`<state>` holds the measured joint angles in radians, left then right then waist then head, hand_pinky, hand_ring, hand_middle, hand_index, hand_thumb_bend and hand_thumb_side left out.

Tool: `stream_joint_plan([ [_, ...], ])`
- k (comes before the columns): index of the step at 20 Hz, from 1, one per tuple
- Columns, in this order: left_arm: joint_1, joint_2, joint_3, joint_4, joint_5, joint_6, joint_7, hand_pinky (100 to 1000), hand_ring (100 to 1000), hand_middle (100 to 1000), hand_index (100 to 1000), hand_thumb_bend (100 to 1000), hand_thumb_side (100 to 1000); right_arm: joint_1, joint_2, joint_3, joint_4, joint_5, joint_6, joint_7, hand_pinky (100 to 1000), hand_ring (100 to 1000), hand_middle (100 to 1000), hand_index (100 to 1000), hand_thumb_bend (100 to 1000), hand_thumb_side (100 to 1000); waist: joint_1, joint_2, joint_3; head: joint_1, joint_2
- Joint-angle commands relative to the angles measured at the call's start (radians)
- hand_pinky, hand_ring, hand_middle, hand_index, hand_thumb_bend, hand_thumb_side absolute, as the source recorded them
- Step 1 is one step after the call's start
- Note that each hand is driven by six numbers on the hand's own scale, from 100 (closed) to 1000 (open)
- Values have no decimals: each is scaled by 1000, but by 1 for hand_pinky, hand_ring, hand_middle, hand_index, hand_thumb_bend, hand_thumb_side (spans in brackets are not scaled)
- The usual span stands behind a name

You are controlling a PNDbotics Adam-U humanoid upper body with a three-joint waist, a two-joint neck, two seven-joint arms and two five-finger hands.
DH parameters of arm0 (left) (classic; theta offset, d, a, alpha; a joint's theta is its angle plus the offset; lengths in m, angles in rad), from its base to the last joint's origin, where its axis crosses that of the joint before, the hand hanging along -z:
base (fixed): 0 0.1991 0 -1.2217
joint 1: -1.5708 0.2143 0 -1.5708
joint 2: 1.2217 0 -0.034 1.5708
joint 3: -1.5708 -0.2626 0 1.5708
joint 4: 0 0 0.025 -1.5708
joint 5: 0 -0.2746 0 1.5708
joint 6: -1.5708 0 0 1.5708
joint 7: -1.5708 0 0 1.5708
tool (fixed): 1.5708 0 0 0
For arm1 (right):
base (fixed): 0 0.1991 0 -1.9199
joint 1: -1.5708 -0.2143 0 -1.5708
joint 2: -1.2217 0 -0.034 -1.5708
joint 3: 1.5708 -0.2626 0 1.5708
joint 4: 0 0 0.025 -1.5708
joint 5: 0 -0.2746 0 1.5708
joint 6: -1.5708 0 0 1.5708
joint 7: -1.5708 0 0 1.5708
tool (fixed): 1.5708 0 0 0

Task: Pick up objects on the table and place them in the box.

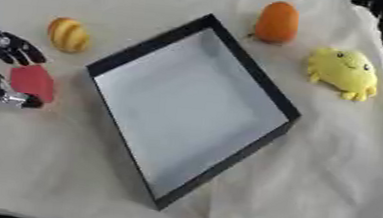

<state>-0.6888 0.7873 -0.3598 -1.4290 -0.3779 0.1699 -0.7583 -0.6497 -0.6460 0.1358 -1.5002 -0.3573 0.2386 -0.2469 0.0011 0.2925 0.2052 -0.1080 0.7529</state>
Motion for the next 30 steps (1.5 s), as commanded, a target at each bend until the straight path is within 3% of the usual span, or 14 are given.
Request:
stream_joint_plan([
  [1, -19, 17, 3, 1, -17, -10, -9, 878, 835, 795, 852, 494, 264, -11, -19, -11, -6, -6, -4, 4, 862, 801, 828, 920, 259, 593, -12, -1, 0, -2, -10],
  [9, -20, 13, -5, -5, -64, -10, -2, 836, 786, 742, 797, 355, 213, -8, -16, -11, -1, -12, -6, 5, 862, 801, 829, 918, 245, 599, -12, 4, 0, -3, -13],
  [12, -18, 12, -11, -5, -90, -16, -9, 862, 829, 806, 841, 436, 233, -7, -16, -12, 0, -13, -7, 4, 862, 800, 828, 918, 245, 599, -12, 5, -1, -1, -13],
  [17, -19, 10, -10, 2, -132, -29, -25, 848, 808, 779, 825, 405, 170, -4, -16, -13, 2, -14, -8, 3, 863, 801, 829, 918, 243, 600, -12, 5, -1, 0, -13],
  [19, -18, 9, -11, 2, -134, -32, -28, 844, 801, 766, 811, 345, 124, -2, -17, -14, 3, -14, -8, 3, 863, 801, 829, 918, 242, 601, -12, 6, -1, 1, -12],
  [22, -17, 8, -9, 3, -133, -24, -24, 802, 736, 682, 739, 127, 100, 0, -18, -14, 5, -15, -9, 2, 863, 801, 829, 918, 241, 600, -12, 7, -1, 3, -11],
  [24, -16, 9, -5, -5, -134, -13, -5, 761, 671, 597, 665, 100, 100, 1, -18, -15, 6, -16, -10, 1, 863, 801, 829, 919, 241, 601, -12, 7, 0, 3, -11],
  [26, -17, 9, 9, -43, -122, -10, 17, 738, 624, 544, 606, 100, 100, 2, -20, -16, 6, -16, -10, 1, 863, 801, 829, 919, 241, 601, -12, 5, 0, 0, -11],
  [30, -42, 26, 61, -241, -51, 0, 57, 736, 615, 533, 587, 100, 100, 4, -29, -19, 3, -16, -12, 0, 864, 802, 829, 919, 240, 601, -11, -3, 3, -11, -3],
])
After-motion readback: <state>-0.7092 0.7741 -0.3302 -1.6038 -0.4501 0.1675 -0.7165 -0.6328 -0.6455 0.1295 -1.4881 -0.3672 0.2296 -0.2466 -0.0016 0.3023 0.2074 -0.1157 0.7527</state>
